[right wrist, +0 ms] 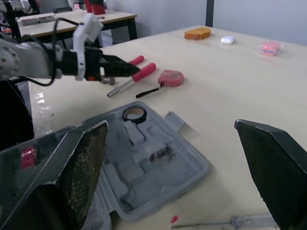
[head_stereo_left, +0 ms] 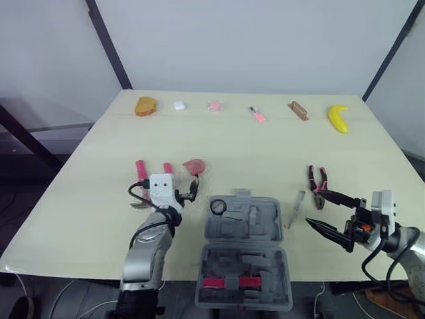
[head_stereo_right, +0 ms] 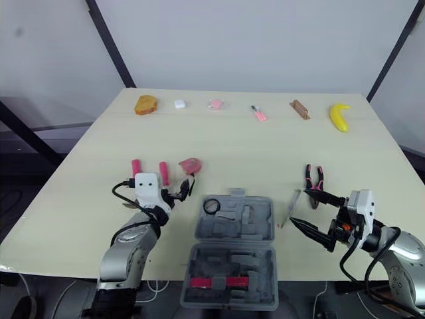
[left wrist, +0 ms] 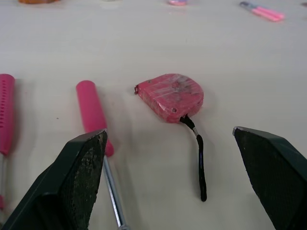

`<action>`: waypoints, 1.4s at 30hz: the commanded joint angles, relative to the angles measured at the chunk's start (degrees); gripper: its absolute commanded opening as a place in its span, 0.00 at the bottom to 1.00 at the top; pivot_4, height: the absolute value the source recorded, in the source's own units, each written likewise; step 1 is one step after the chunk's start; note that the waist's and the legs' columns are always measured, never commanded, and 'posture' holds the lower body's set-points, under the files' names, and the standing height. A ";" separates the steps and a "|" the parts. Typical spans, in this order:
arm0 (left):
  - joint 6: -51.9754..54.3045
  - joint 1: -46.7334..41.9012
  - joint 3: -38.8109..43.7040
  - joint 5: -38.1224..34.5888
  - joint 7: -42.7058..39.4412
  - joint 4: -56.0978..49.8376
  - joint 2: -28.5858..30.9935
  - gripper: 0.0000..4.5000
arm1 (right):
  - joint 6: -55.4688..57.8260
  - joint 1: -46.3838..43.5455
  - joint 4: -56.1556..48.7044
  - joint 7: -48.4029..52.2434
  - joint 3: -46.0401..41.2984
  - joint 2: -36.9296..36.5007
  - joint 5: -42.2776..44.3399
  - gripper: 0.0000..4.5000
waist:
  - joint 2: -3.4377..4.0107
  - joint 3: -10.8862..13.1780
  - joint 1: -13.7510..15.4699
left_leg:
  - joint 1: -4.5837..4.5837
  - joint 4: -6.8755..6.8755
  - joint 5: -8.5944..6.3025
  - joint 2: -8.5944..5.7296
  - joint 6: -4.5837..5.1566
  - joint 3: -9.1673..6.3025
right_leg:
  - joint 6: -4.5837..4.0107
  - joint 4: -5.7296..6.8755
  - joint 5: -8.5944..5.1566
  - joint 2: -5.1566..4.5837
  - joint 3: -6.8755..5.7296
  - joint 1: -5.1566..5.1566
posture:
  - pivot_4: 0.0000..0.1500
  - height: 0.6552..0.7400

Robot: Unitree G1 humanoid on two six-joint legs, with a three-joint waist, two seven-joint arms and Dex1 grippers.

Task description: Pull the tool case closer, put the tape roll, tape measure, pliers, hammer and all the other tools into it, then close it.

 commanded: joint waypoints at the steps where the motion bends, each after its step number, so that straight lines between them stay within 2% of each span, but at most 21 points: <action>1: -1.96 -5.78 -2.17 2.78 1.58 7.25 -1.44 1.00 | 0.25 -1.38 -1.42 -0.70 0.05 -0.54 0.38 0.99 | 0.00 0.00 0.16 | -0.01 0.01 0.00 -0.01 0.00 -0.02 | 0.00 0.01 0.00 0.01 -0.03 0.00 | 1.00 1.00; 4: -3.05 -9.19 -2.04 3.78 2.64 12.17 -2.30 1.00 | 0.35 -2.01 -1.59 -1.13 0.40 -0.51 0.16 0.99 | 0.00 0.00 0.17 | -0.01 0.05 0.00 -0.03 0.00 -0.02 | 0.01 -0.01 0.00 -0.01 -0.02 0.04 | 1.00 1.00; 8: -7.05 -16.58 -3.83 6.20 4.08 24.02 -4.72 1.00 | -0.70 -2.00 -0.91 -1.31 1.33 -0.80 -1.72 0.99 | -0.01 0.01 0.37 | -0.05 0.07 0.00 -0.04 0.00 -0.01 | 0.01 -0.02 0.00 0.01 -0.11 0.05 | 1.00 1.00; 13: -7.46 -19.54 -3.64 7.71 6.43 29.31 -5.85 1.00 | 0.46 -2.46 -2.77 -2.52 1.53 -0.68 -1.32 0.99 | -0.01 0.00 0.22 | -0.05 0.07 0.00 -0.04 0.00 -0.03 | 0.01 -0.05 0.00 -0.01 -0.05 0.05 | 1.00 1.00; 18: -5.00 -19.40 -1.01 6.55 9.65 29.33 -7.63 1.00 | 1.97 -2.97 -5.02 -3.30 2.13 -1.23 -0.94 0.99 | 0.00 0.00 0.23 | -0.02 0.07 0.01 -0.03 -0.01 -0.09 | 0.01 0.02 0.01 -0.01 -0.08 0.05 | 1.00 1.00; 35: -7.66 -16.88 -2.93 7.99 7.57 21.25 -7.64 1.00 | 4.82 -4.59 -6.60 -4.98 2.44 -1.57 -0.56 0.99 | 0.00 0.00 0.35 | -0.03 0.08 0.01 -0.04 -0.01 -0.07 | 0.01 0.01 0.01 -0.02 -0.08 0.06 | 1.00 1.00; 42: -3.83 -16.97 0.08 7.23 10.84 21.99 -8.65 1.00 | 6.39 -6.06 -7.28 -4.69 3.00 -1.75 0.21 0.99 | 0.00 0.00 0.34 | -0.04 0.08 0.01 -0.04 -0.01 -0.10 | 0.01 0.01 0.01 -0.01 -0.10 0.06 | 1.00 1.00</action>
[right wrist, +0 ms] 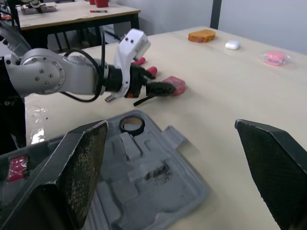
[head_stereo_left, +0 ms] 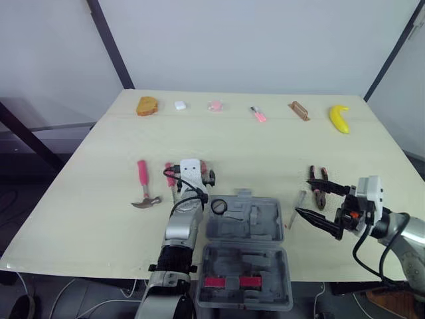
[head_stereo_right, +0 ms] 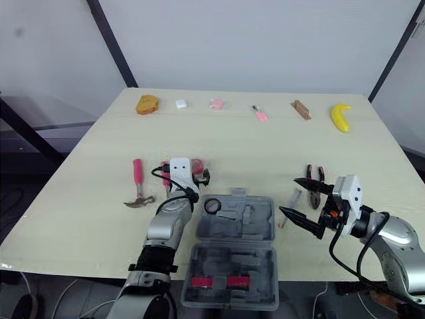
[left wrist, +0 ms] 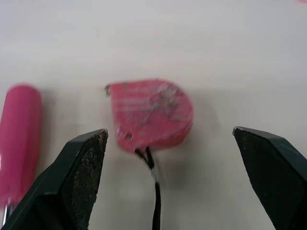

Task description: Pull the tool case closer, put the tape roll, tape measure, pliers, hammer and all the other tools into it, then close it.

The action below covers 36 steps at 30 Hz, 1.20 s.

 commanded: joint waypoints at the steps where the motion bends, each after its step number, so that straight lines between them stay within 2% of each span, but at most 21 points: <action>1: 0.53 -0.34 0.39 0.35 0.76 -1.33 0.43 1.00 | 0.17 -0.15 -2.11 0.48 -0.10 -0.57 1.55 0.99 | 0.00 0.00 0.00 | 0.00 0.00 0.00 0.00 0.00 0.00 | 0.00 0.00 0.00 0.00 0.00 0.00 | 1.00 1.00; 3: 0.87 -0.29 0.37 0.31 0.61 -1.03 0.46 1.00 | 0.16 0.02 -2.04 0.78 -0.03 -0.60 1.65 0.99 | 0.00 0.00 0.02 | 0.00 0.00 0.00 0.00 0.00 0.00 | 0.00 0.00 0.00 0.00 0.00 0.00 | 1.00 1.00; 6: 0.89 -0.58 0.88 -0.13 0.15 0.71 0.51 0.82 | -0.48 0.28 -1.60 1.03 0.23 -0.42 1.28 1.00 | 0.00 0.00 0.08 | 0.00 0.00 0.00 0.00 0.00 0.01 | 0.00 0.00 0.00 -0.01 0.01 0.00 | 1.00 1.00; 11: 0.39 -1.15 1.52 -0.32 -0.23 2.91 0.82 0.22 | -2.05 1.11 -0.85 1.69 0.68 -0.15 0.17 1.00 | 0.00 0.00 0.12 | 0.00 0.00 0.00 0.00 0.00 0.01 | 0.00 -0.01 0.00 -0.01 0.00 0.00 | 1.00 1.00; 13: 0.37 -1.26 1.69 -0.23 -0.14 3.42 0.96 0.04 | -2.26 1.20 -0.79 1.73 0.68 -0.12 0.07 1.00 | 0.00 0.00 0.13 | 0.00 0.00 0.00 0.00 0.00 0.01 | 0.00 0.00 0.00 -0.01 0.00 0.00 | 1.00 1.00; 14: 0.16 -1.24 1.83 -0.28 -0.20 3.77 1.12 0.01 | -2.27 1.19 -0.86 1.67 0.70 -0.08 0.01 1.00 | 0.00 0.00 0.14 | 0.00 0.00 0.00 0.00 0.00 0.01 | 0.00 0.00 0.00 -0.01 0.00 0.00 | 1.00 1.00; 22: 0.22 -0.08 1.75 -0.60 -1.76 3.14 1.80 0.01 | -2.56 1.14 -0.77 1.43 1.02 0.19 -0.36 1.00 | 0.00 0.00 0.32 | 0.00 0.01 0.00 0.00 0.00 0.01 | 0.00 0.00 0.00 -0.01 0.00 0.00 | 1.00 1.00; 28: 8.01 8.68 -2.65 -2.57 -13.68 -11.37 8.18 0.01 | -1.52 0.64 -0.89 3.37 1.55 -0.89 0.92 1.00 | 0.01 -0.01 -0.26 | 0.02 0.00 0.00 0.03 -0.01 0.01 | 0.00 0.01 0.00 0.00 0.00 0.00 | 1.00 1.00; 36: 18.17 19.48 -1.50 -5.65 -20.44 -28.93 16.12 0.01 | -1.14 0.39 -0.97 7.08 2.12 -2.29 1.99 1.00 | 0.02 0.00 -0.57 | 0.02 0.01 0.00 0.07 -0.01 0.00 | -0.01 0.01 -0.01 -0.02 0.01 0.00 | 1.00 1.00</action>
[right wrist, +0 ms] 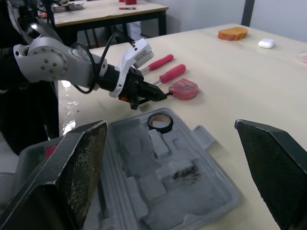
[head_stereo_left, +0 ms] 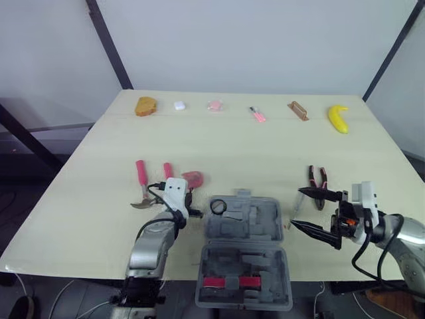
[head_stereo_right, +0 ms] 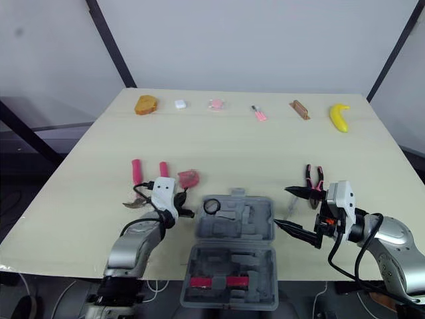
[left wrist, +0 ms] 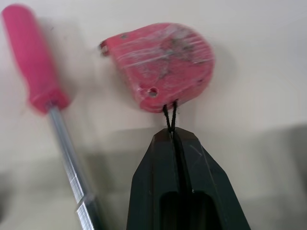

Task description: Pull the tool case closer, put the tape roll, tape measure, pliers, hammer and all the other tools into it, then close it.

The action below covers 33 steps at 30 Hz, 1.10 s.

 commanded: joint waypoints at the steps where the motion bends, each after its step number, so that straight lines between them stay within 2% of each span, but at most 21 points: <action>1: 3.42 4.06 0.89 -1.42 -2.61 -8.88 2.96 0.01 | -0.48 -0.26 -1.24 1.52 -0.40 -0.74 1.38 1.00 | 0.00 0.00 -0.10 | 0.00 -0.01 0.00 0.01 0.00 -0.01 | 0.00 -0.01 0.00 0.00 0.00 0.00 | 1.00 1.00; 5: 5.47 12.11 1.71 -3.67 -6.27 -16.19 6.52 0.01 | -1.79 -0.45 -0.72 2.90 0.61 -0.81 0.34 1.00 | 0.00 0.00 -0.08 | 0.01 -0.01 0.00 0.05 0.00 0.00 | 0.00 0.00 0.00 -0.03 0.00 0.00 | 1.00 1.00; 8: 5.09 21.26 3.65 -4.41 -9.65 -22.13 10.78 0.01 | -4.42 -0.85 -0.35 4.48 1.66 -0.02 -0.43 1.00 | -0.01 0.01 -0.24 | 0.01 -0.02 -0.01 0.10 0.00 0.01 | -0.01 -0.01 -0.01 -0.06 0.00 -0.01 | 1.00 1.00; 15: 1.89 30.41 5.40 -6.23 -14.29 -27.29 14.99 0.01 | -7.08 -0.34 1.78 9.05 3.03 -2.35 -2.49 1.00 | 0.02 0.03 0.18 | 0.06 -0.05 -0.01 0.09 0.01 0.06 | -0.02 -0.04 -0.02 -0.13 0.01 0.01 | 1.00 1.00; 26: -0.08 41.68 4.99 -6.87 -15.32 -34.24 14.62 0.01 | -9.90 -1.40 4.55 10.26 4.22 -2.23 -3.79 1.00 | 0.02 0.05 -0.11 | 0.07 -0.08 -0.01 0.10 0.02 0.09 | -0.03 -0.09 -0.03 -0.11 0.01 0.00 | 1.00 1.00; 33: -1.21 45.19 5.89 -6.61 -15.63 -35.14 14.51 0.01 | -10.35 -1.61 5.02 10.60 4.34 -2.58 -3.80 1.00 | 0.02 0.05 0.00 | 0.07 -0.08 -0.01 0.08 0.02 0.09 | -0.03 -0.10 -0.03 -0.10 0.01 0.00 | 1.00 1.00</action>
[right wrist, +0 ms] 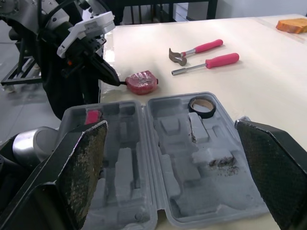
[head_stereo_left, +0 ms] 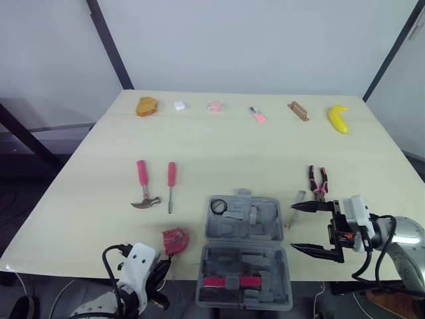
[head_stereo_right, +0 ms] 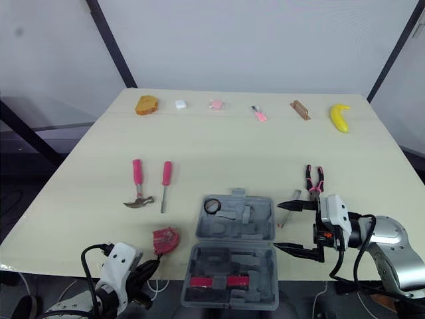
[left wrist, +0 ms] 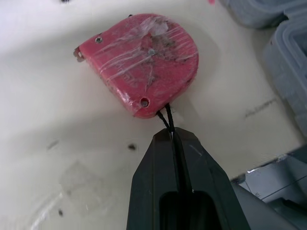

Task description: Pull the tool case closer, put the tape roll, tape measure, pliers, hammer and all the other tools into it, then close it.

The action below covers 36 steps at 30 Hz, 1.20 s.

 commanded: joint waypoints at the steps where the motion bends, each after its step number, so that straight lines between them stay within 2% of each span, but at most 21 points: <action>1: -1.86 1.97 1.09 0.05 -0.55 -2.26 0.60 0.01 | -1.35 -0.64 -0.21 0.66 -0.66 -0.35 0.44 1.00 | 0.00 0.00 -0.05 | 0.00 0.00 0.00 0.00 0.00 0.00 | 0.00 -0.01 0.00 0.00 0.00 0.00 | 1.00 1.00; 19: -10.68 5.45 2.60 0.38 -4.27 2.35 2.38 0.01 | -1.63 -2.54 0.15 3.14 1.49 -0.94 0.67 1.00 | 0.00 0.00 -0.07 | 0.00 0.00 0.00 -0.02 0.00 0.02 | -0.01 -0.03 -0.01 0.04 0.00 0.00 | 1.00 1.00; 22: -14.33 5.21 2.73 2.29 -5.27 3.83 3.98 0.20 | -1.43 -2.79 0.17 3.58 1.51 -1.32 0.91 1.00 | 0.00 0.00 -0.05 | 0.00 0.00 0.00 -0.01 0.00 0.02 | -0.01 -0.06 -0.01 0.03 0.00 0.00 | 1.00 1.00; 23: -16.18 5.05 2.86 2.87 -5.89 4.56 4.62 0.29 | -1.55 -2.87 0.23 3.69 1.55 -1.35 0.93 1.00 | 0.00 0.00 -0.06 | 0.00 0.00 0.00 -0.01 0.00 0.03 | -0.01 -0.06 -0.01 0.03 0.00 0.00 | 1.00 1.00; 24: -17.47 4.97 2.95 3.21 -6.34 5.10 4.98 0.42 | -1.66 -2.92 0.29 3.77 1.58 -1.36 0.92 1.00 | 0.00 0.00 -0.06 | 0.00 0.00 0.00 -0.01 0.00 0.02 | -0.01 -0.06 -0.01 0.04 -0.01 0.00 | 1.00 1.00; 26: -19.27 5.19 3.55 2.89 -7.22 6.04 5.23 0.56 | -1.71 -3.14 0.49 3.80 1.62 -1.30 0.85 1.00 | 0.00 0.00 -0.06 | 0.00 0.00 0.00 -0.02 0.00 0.02 | -0.02 -0.06 -0.01 0.06 -0.01 0.00 | 1.00 1.00; 27: -21.11 5.35 4.48 2.06 -8.71 6.84 5.50 0.73 | -1.86 -3.24 0.84 3.90 1.67 -1.29 0.68 1.00 | 0.00 0.00 -0.07 | 0.00 0.00 0.00 0.00 0.00 0.05 | -0.02 -0.07 -0.01 0.06 0.00 0.00 | 1.00 1.00; 28: -22.51 5.44 5.14 1.47 -9.81 7.45 5.69 0.81 | -1.97 -3.33 1.13 4.00 1.69 -1.29 0.55 1.00 | 0.00 0.00 -0.07 | -0.01 0.00 0.00 0.00 0.00 0.06 | -0.01 -0.09 -0.01 0.05 0.00 0.00 | 1.00 1.00; 29: -24.72 5.85 5.70 0.38 -12.21 7.84 6.27 0.84 | -2.12 -3.25 1.30 3.94 1.75 -1.23 0.35 1.00 | 0.00 0.00 -0.07 | -0.01 0.00 0.00 0.01 0.00 0.05 | -0.01 -0.10 -0.01 0.05 0.00 0.00 | 1.00 1.00; 30: -26.15 6.39 6.12 -0.83 -14.44 7.86 6.75 0.93 | -2.21 -3.13 1.36 3.79 1.79 -1.15 0.20 1.00 | -0.01 0.00 -0.07 | -0.01 0.00 0.00 0.01 0.00 0.06 | -0.01 -0.10 -0.01 0.04 0.00 0.00 | 1.00 1.00; 32: -29.74 7.28 6.77 -1.59 -17.62 8.13 7.75 1.00 | -2.31 -2.85 1.29 3.46 1.89 -0.97 0.00 1.00 | 0.01 0.01 -0.07 | -0.01 0.00 0.00 0.01 0.00 0.06 | -0.02 -0.09 -0.01 0.04 -0.01 0.00 | 1.00 1.00; 36: -34.31 5.16 8.45 -3.35 -20.87 10.12 8.76 1.00 | -2.39 -2.68 1.03 2.90 2.15 -0.66 -0.34 1.00 | 0.03 0.02 0.03 | -0.01 -0.01 0.00 0.01 0.00 0.11 | -0.02 -0.12 -0.01 0.02 -0.01 0.00 | 1.00 1.00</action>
